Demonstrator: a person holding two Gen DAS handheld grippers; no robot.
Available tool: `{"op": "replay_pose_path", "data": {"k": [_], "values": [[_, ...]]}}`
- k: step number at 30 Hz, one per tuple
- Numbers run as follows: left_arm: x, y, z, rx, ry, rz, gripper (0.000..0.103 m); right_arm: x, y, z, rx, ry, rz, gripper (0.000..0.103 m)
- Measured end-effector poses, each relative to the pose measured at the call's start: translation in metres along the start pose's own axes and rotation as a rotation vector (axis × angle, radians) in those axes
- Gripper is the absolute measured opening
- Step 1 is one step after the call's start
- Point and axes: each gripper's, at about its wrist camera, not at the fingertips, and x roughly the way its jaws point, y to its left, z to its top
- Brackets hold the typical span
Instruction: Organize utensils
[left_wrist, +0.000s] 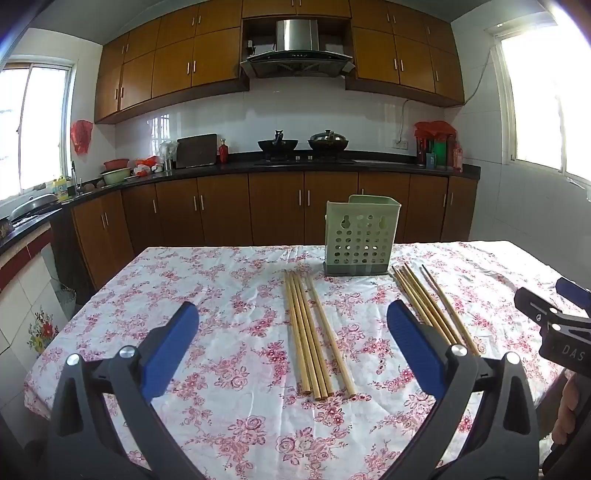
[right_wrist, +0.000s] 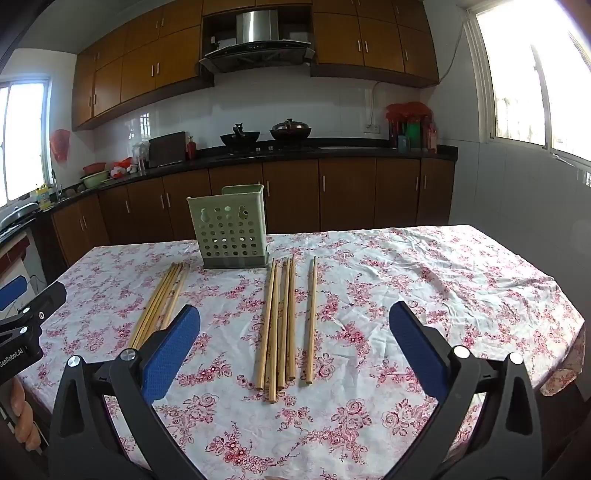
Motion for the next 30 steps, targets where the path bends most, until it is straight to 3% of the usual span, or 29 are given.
{"op": "replay_pose_path", "data": {"k": [30], "values": [[0.0023,-0.0027,-0.0003,-0.001,0.003,-0.001,0.099,0.0014,0.0004,-0.0016,0.003,0.002,0.001,0.101]]}}
